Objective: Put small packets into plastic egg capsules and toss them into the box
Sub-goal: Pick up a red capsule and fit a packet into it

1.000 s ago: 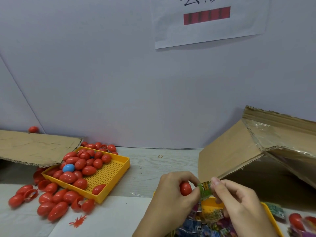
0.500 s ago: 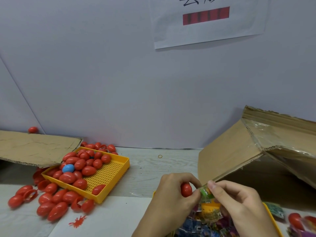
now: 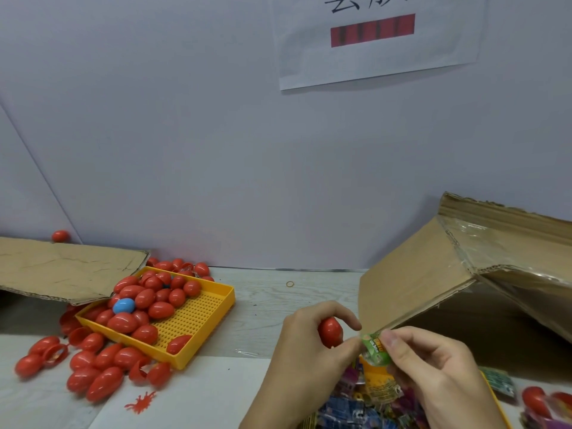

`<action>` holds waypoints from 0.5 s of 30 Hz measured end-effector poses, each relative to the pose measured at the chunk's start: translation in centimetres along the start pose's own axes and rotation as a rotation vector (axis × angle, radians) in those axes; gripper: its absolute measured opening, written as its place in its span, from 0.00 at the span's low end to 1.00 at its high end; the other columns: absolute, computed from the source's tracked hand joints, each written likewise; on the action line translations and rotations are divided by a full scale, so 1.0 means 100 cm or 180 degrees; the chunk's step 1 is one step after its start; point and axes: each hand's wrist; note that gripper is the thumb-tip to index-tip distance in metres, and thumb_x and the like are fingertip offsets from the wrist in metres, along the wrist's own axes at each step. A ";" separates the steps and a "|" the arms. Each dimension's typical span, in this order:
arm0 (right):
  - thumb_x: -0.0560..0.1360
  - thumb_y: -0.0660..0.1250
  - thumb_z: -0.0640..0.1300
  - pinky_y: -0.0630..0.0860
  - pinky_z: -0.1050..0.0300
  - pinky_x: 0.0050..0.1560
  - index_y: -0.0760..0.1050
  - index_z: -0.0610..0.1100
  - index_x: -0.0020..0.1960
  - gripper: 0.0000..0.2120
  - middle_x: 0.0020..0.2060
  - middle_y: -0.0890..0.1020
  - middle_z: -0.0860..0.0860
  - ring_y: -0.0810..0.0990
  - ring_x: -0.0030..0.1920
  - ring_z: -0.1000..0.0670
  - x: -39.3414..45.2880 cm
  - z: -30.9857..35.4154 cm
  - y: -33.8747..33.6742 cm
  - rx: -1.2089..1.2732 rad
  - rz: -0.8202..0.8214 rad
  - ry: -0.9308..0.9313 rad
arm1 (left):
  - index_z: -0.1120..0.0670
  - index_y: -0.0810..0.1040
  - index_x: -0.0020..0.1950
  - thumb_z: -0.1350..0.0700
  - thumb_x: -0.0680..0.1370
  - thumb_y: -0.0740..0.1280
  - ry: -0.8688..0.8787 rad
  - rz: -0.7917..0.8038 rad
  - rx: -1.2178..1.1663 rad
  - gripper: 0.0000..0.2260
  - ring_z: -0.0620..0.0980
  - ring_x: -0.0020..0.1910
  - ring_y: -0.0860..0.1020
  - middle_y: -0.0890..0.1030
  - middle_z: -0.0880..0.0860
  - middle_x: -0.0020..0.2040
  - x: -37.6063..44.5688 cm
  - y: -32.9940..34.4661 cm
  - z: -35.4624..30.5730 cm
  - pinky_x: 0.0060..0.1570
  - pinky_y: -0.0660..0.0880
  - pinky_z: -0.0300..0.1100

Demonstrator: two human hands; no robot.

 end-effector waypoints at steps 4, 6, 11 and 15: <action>0.61 0.70 0.54 0.78 0.50 0.43 0.85 0.46 0.38 0.12 0.32 0.84 0.43 0.83 0.38 0.44 0.000 0.003 -0.001 -0.0202 0.0054 0.0137 | 0.44 0.80 0.41 0.53 0.70 0.77 0.0369 -0.0151 0.0446 0.07 0.41 0.33 0.72 0.71 0.43 0.30 0.001 -0.003 0.001 0.37 0.73 0.36; 0.61 0.70 0.51 0.78 0.54 0.40 0.85 0.48 0.37 0.09 0.34 0.85 0.44 0.84 0.37 0.47 0.000 0.004 -0.001 -0.0107 0.0032 0.0227 | 0.44 0.80 0.41 0.52 0.70 0.77 0.0340 -0.0166 0.0409 0.07 0.41 0.34 0.72 0.72 0.43 0.30 0.001 -0.004 0.001 0.40 0.75 0.39; 0.60 0.71 0.51 0.79 0.53 0.39 0.85 0.49 0.38 0.10 0.32 0.84 0.42 0.83 0.37 0.45 0.004 -0.003 -0.003 -0.0012 -0.0162 0.0186 | 0.44 0.81 0.41 0.50 0.70 0.78 0.0035 -0.0040 0.0059 0.06 0.40 0.34 0.74 0.75 0.40 0.31 0.001 -0.003 0.000 0.38 0.74 0.34; 0.59 0.72 0.54 0.77 0.43 0.46 0.85 0.49 0.40 0.13 0.33 0.84 0.42 0.82 0.39 0.41 0.006 -0.009 -0.004 0.0253 -0.0575 0.0093 | 0.46 0.82 0.42 0.46 0.70 0.77 -0.0315 0.0076 -0.0330 0.06 0.41 0.32 0.74 0.74 0.46 0.32 0.001 -0.002 -0.002 0.38 0.76 0.35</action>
Point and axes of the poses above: each hand's wrist, its own x-axis towards the middle knuckle, its own y-axis out of the palm, z = x × y
